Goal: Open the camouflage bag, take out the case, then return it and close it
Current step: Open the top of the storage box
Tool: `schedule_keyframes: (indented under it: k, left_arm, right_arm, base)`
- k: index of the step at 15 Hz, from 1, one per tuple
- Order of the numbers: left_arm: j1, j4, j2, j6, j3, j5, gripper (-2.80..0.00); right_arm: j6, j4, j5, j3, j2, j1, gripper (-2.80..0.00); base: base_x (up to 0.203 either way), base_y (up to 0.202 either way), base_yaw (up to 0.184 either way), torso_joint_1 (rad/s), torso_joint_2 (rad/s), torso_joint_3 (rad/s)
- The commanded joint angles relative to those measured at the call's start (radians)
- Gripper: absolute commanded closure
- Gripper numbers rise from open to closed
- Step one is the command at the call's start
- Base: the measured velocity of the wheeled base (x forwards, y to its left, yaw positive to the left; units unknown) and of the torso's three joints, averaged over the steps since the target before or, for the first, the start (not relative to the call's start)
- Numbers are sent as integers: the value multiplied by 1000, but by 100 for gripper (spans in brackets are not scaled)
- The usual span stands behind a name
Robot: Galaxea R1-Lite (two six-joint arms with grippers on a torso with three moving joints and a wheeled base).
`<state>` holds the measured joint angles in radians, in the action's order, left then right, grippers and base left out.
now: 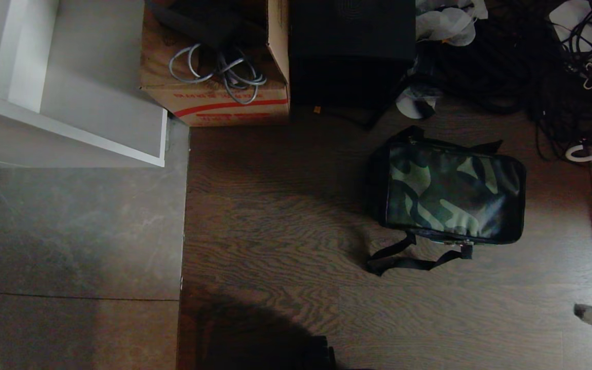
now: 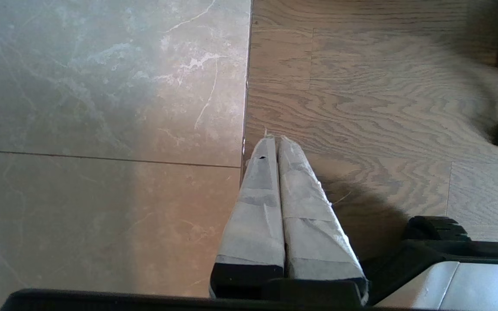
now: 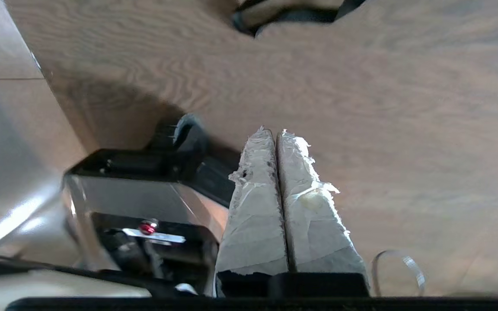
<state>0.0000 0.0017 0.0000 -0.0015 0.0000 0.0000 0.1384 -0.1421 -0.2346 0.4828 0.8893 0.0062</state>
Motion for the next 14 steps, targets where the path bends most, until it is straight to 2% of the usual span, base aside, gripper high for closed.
schedule_keyframes:
  k: [1, 5, 7, 8, 9, 12, 14]
  left_arm:
    - [0, 0, 2, 0, 0, 0, 0]
    - [0, 0, 1, 0, 0, 0, 0]
    - [0, 0, 0, 0, 0, 0, 0]
    - [0, 0, 2, 0, 0, 0, 0]
    - [0, 0, 2, -2, 0, 0, 0]
    - [0, 0, 2, 0, 0, 0, 0]
    - [0, 0, 2, 0, 0, 0, 0]
  right_arm:
    - [16, 135, -16, 45, 424, 0, 0]
    - [41, 398, -39, 86, 767, -1, 0]
    - [51, 449, -81, 98, 828, -4, 0]
    - [53, 451, -131, 97, 837, -6, -118]
    - [52, 458, -173, 96, 854, -7, -280]
    - [46, 461, -206, 97, 896, -9, -280]
    - [29, 535, -205, 100, 942, -32, -280]
  base:
    - [0, 0, 0, 0, 0, 0]
    - [0, 0, 0, 0, 0, 0]
    - [0, 0, 0, 0, 0, 0]
    - [0, 0, 0, 0, 0, 0]
    - [0, 0, 0, 0, 0, 0]
    - [0, 0, 0, 0, 0, 0]
    - [0, 0, 0, 0, 0, 0]
